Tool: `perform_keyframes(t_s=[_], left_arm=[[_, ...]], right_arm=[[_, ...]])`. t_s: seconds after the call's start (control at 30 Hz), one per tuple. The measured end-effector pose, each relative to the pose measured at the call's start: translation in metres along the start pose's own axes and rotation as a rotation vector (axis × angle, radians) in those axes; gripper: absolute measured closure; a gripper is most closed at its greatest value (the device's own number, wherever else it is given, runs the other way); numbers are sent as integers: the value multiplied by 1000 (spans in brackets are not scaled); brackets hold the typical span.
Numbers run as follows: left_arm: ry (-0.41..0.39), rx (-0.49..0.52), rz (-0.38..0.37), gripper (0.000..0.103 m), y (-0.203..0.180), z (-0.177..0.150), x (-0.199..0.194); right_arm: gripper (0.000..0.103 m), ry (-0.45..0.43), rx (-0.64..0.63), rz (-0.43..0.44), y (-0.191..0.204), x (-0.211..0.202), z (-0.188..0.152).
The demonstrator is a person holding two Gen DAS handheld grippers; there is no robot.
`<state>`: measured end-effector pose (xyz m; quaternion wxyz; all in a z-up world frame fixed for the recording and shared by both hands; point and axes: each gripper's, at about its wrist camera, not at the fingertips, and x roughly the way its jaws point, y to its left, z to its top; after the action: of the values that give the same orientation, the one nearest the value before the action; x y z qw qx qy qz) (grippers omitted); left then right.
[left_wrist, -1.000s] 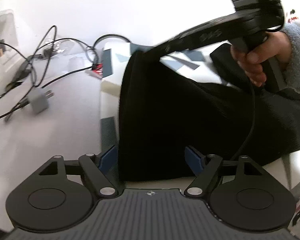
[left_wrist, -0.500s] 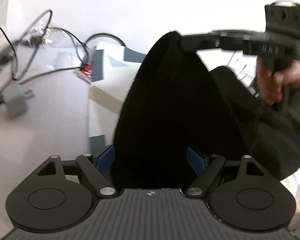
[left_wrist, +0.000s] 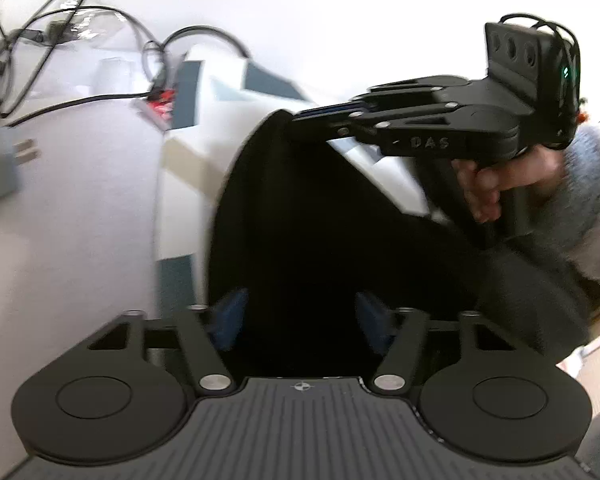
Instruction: Fold clothes
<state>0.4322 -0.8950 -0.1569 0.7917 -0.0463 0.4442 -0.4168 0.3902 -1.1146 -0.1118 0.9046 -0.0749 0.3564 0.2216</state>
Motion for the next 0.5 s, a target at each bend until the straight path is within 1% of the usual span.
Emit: perform_keyframes(t_s=[0.07, 0.13, 0.23, 0.27, 0.3, 0.33, 0.37, 0.43, 0.5], left_arm=[[6, -23, 0, 52, 4, -3, -5], [4, -67, -20, 53, 11, -6, -8], [-11, -111, -27, 53, 16, -5, -9], [-16, -122, -25, 61, 17, -4, -8], [-21, -122, 0, 74, 14, -5, -9], [-26, -121, 25, 96, 12, -6, -10], [-33, -122, 51, 96, 9, -6, -10], [-84, -156, 110, 97, 5, -11, -19], [-138, -220, 153, 97, 2, -21, -38]], right_arm=[[93, 6, 20, -12, -4, 3, -6], [93, 6, 39, -16, -7, 5, -10], [93, 3, 67, -14, -11, 7, -14], [93, 2, 76, -13, -12, 8, -14], [93, 1, 84, -13, -13, 9, -15], [93, 0, 93, -12, -15, 9, -16], [93, -6, 96, -9, -14, 9, -14], [93, -17, 102, -3, -12, 8, -12], [93, -29, 107, 3, -11, 7, -9]])
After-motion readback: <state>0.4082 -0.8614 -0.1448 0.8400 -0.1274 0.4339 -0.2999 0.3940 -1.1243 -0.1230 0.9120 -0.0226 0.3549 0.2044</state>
